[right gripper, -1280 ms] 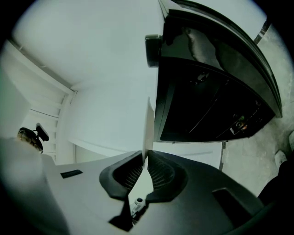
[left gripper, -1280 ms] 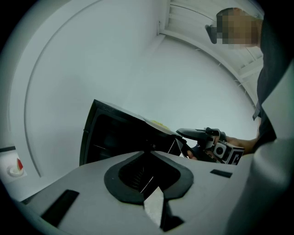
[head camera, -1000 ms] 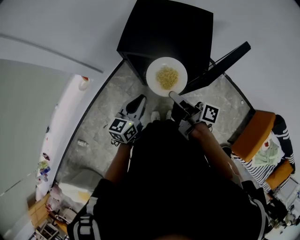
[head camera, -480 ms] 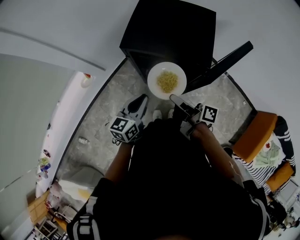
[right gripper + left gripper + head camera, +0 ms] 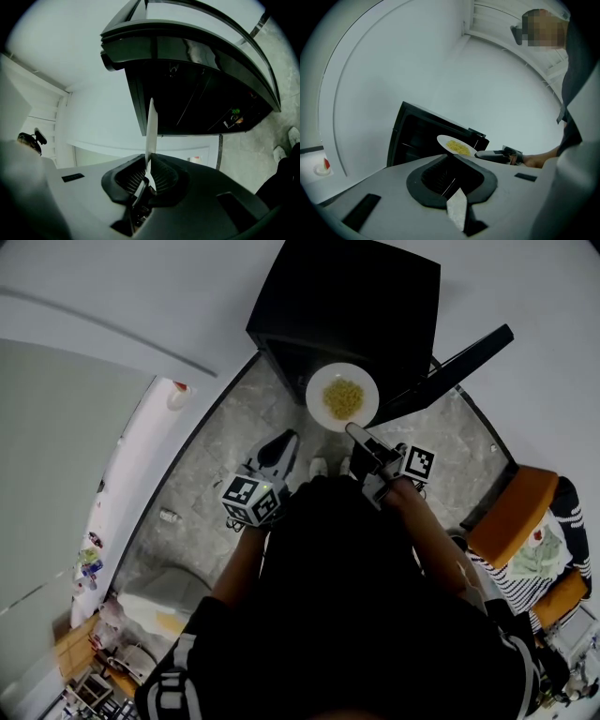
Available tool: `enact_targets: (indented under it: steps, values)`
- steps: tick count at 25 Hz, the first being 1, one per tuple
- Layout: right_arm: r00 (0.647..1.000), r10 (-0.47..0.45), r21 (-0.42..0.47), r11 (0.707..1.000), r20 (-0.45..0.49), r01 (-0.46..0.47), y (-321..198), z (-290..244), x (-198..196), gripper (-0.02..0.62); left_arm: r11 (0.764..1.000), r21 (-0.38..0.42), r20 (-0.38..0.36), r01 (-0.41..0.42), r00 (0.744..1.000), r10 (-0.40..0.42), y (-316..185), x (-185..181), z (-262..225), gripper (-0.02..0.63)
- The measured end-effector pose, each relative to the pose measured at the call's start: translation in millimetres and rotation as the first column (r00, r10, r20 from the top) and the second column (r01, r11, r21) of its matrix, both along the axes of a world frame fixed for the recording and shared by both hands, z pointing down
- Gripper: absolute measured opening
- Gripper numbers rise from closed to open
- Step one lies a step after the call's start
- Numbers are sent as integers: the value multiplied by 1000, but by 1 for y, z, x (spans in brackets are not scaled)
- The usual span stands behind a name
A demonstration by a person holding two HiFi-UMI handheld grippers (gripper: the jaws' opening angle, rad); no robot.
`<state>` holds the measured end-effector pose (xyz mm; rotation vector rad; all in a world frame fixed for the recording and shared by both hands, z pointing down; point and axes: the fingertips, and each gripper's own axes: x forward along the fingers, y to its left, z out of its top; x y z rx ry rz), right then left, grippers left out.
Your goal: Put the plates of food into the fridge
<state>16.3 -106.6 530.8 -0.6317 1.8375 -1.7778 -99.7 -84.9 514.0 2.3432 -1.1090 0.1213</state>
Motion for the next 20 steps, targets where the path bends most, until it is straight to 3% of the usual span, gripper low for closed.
enact_targets:
  steps: [20]
  values:
    - [997,22,0,1000,-76,-22,-29,59,8,48,1000,-8,6,13,1000,-13,1,-2,3,37]
